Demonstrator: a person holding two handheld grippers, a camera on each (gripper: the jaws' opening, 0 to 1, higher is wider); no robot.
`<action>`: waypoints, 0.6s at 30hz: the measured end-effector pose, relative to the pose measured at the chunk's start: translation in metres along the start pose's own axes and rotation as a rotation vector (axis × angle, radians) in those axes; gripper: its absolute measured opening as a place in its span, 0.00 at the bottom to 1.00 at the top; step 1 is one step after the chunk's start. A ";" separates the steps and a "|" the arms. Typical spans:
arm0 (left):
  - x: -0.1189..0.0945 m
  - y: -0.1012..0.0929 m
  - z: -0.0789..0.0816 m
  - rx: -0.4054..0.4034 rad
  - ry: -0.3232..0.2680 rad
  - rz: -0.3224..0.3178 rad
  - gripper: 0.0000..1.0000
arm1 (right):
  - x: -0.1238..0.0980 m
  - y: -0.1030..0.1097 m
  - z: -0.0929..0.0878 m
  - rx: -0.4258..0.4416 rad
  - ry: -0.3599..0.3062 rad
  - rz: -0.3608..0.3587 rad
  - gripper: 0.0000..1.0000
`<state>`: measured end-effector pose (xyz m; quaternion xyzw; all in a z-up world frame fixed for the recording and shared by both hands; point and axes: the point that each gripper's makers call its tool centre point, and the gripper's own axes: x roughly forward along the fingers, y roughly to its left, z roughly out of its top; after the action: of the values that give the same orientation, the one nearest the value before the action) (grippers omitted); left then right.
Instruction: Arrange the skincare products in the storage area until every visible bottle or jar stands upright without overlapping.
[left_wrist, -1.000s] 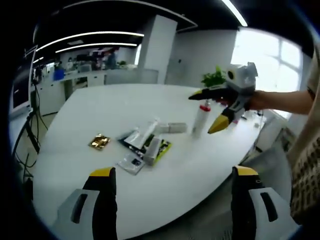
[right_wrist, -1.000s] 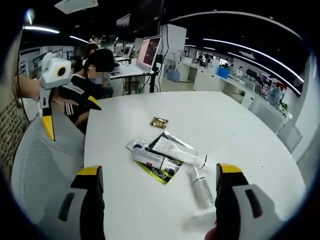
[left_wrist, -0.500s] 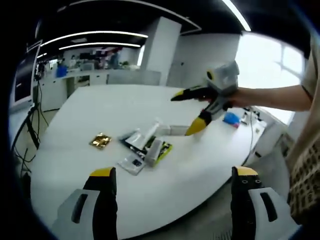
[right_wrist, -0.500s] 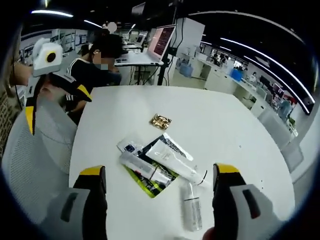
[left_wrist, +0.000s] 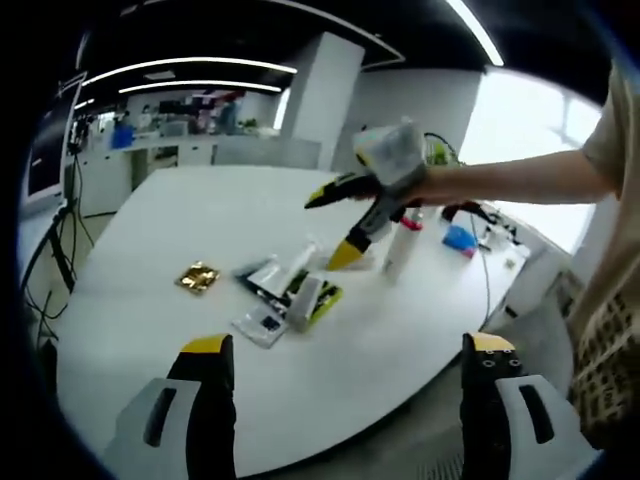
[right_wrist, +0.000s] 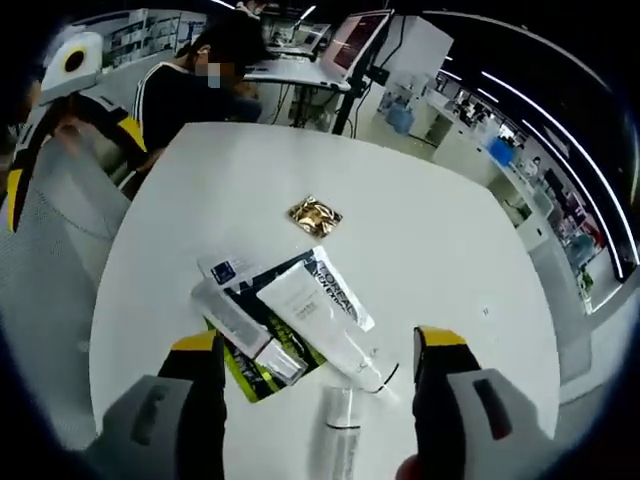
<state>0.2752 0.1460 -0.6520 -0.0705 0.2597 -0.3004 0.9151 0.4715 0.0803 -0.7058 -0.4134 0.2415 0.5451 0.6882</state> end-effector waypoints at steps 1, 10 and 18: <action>0.000 0.000 0.000 -0.002 0.001 -0.001 0.91 | 0.003 -0.002 -0.001 -0.013 0.008 0.002 0.73; 0.000 0.003 0.000 -0.025 -0.003 -0.002 0.92 | 0.034 -0.011 -0.006 -0.062 0.050 0.069 0.62; 0.000 0.005 -0.001 -0.046 0.000 -0.002 0.91 | 0.059 -0.007 -0.020 -0.179 0.134 0.159 0.51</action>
<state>0.2772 0.1501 -0.6542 -0.0920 0.2666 -0.2950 0.9130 0.4977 0.0959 -0.7610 -0.4881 0.2692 0.5885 0.5857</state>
